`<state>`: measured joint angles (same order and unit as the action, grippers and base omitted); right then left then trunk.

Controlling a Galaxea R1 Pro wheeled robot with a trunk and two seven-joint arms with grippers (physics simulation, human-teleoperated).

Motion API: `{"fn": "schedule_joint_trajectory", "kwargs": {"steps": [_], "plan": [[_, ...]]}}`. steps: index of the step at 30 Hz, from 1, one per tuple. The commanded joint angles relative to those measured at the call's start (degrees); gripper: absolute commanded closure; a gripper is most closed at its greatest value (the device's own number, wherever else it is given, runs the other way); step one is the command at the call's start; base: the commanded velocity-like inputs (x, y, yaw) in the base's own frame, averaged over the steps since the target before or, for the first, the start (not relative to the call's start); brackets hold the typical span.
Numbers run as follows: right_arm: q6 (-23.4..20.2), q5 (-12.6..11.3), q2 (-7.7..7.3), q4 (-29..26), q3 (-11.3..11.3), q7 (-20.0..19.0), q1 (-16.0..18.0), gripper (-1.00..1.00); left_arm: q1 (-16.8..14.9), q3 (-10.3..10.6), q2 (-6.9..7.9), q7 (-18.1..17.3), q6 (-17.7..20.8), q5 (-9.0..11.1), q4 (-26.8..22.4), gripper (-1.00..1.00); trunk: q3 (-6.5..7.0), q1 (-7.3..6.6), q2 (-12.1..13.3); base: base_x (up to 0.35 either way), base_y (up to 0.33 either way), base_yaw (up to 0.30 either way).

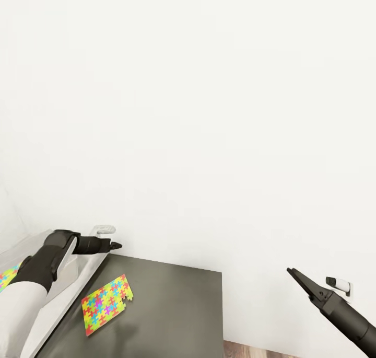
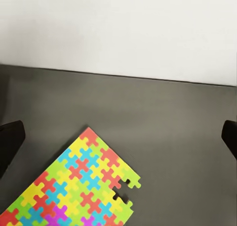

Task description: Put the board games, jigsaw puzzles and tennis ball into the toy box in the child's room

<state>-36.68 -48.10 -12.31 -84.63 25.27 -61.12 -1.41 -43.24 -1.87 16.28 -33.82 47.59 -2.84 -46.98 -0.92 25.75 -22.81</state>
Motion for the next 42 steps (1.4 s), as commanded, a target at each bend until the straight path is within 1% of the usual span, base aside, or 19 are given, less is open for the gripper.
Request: {"fn": "schedule_joint_trajectory", "kwargs": {"steps": [1,3,6,10,15,18,22,29,34,40,42], "plan": [[-0.41,-0.25,-0.06,0.01,0.01,-0.24,0.00,-1.00,-0.36,-0.15,-0.06,-0.25,-0.32,-0.30,1.04,-1.00,-0.10,0.03,-0.11,0.000,0.000,0.000],[-0.45,-0.07,-0.12,0.05,-0.04,-0.61,0.00,-1.00,-1.13,-0.15,-0.14,0.32,-2.10,-0.36,4.69,-1.00,-0.10,0.03,-0.11,0.000,0.000,0.000],[-0.69,0.09,-0.19,-0.03,-0.25,-0.85,0.00,-1.00,-1.45,-0.15,-0.17,1.03,-3.85,-0.39,6.81,-1.00,-0.10,0.03,-0.11,0.000,0.000,0.000],[-1.60,0.19,-0.24,-0.06,-0.47,-0.98,0.02,-1.00,-1.61,-0.08,-0.25,2.25,-5.55,-0.36,8.13,-1.00,-0.12,0.03,-0.11,0.000,0.000,0.000],[-2.15,0.34,-0.29,-0.13,-0.56,-1.01,0.04,-1.00,-1.66,-0.05,-0.28,4.07,-6.24,-0.40,9.88,-1.00,-0.30,0.03,-0.11,0.000,0.000,0.000],[-2.25,0.35,-0.33,-0.07,-0.57,-1.02,0.08,-1.00,-1.67,0.00,-0.26,4.33,-6.70,-0.41,10.68,-1.00,-0.53,0.03,-0.11,0.000,0.000,0.000],[-2.32,0.54,-0.35,-0.02,-0.58,-1.02,0.09,-1.00,-1.67,0.02,-0.33,4.43,-9.10,-0.38,12.37,-1.00,-0.88,0.03,-0.11,0.000,0.000,0.000],[-2.34,1.23,-0.34,-0.01,-0.58,-1.09,0.09,-1.00,-1.67,0.03,-0.39,4.38,-10.19,-0.40,13.84,-1.00,-1.53,0.03,-0.11,0.000,0.000,0.000],[-2.34,1.39,-0.28,-0.01,-0.58,-1.11,0.07,-1.00,-1.71,-0.11,0.03,3.28,-11.06,-0.28,13.99,-1.00,-1.99,0.03,-0.11,0.000,0.000,0.000],[-2.34,1.43,-0.26,-0.07,-0.65,-1.18,0.08,-1.00,-1.75,-0.07,0.96,-1.51,-11.75,-0.30,13.94,-1.00,-2.55,0.03,-0.11,0.000,0.000,0.000],[-2.34,1.43,-0.26,-0.08,-0.66,-1.19,0.08,-1.00,-1.75,-0.06,1.21,-2.89,-12.69,-0.33,13.94,-1.00,-2.74,0.03,-0.11,0.000,0.000,0.000]]}}
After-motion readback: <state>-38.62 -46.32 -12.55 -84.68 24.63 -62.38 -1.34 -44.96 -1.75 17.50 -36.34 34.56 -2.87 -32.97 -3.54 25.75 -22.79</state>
